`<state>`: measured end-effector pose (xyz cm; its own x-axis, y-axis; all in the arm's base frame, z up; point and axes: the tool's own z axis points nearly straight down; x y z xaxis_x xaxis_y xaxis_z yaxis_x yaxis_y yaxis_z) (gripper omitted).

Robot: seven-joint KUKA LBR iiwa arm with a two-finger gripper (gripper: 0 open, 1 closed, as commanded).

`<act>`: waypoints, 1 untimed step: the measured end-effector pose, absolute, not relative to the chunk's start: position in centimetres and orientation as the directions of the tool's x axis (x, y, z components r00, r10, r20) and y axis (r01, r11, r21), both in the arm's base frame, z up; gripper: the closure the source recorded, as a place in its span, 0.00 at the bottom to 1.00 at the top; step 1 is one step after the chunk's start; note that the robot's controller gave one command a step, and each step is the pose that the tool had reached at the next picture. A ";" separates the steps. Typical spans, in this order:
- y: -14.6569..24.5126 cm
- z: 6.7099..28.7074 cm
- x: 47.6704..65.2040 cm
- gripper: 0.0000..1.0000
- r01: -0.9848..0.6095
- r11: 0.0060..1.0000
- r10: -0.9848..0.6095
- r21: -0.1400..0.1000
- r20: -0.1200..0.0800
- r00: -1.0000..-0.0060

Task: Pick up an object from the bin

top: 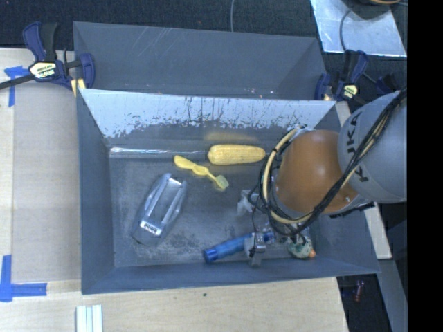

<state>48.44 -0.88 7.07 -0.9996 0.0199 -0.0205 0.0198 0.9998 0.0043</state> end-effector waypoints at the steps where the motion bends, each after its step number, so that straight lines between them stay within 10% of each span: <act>1: 1.8 7.1 48.4 0.00 0.037 0.999 0.037 0.006 -0.020 -0.999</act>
Offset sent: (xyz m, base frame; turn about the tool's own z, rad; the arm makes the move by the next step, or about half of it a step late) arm 0.0009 0.0045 0.0019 0.0261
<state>48.40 1.82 7.08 -0.9991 0.0373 -0.0198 0.0372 0.9993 0.0063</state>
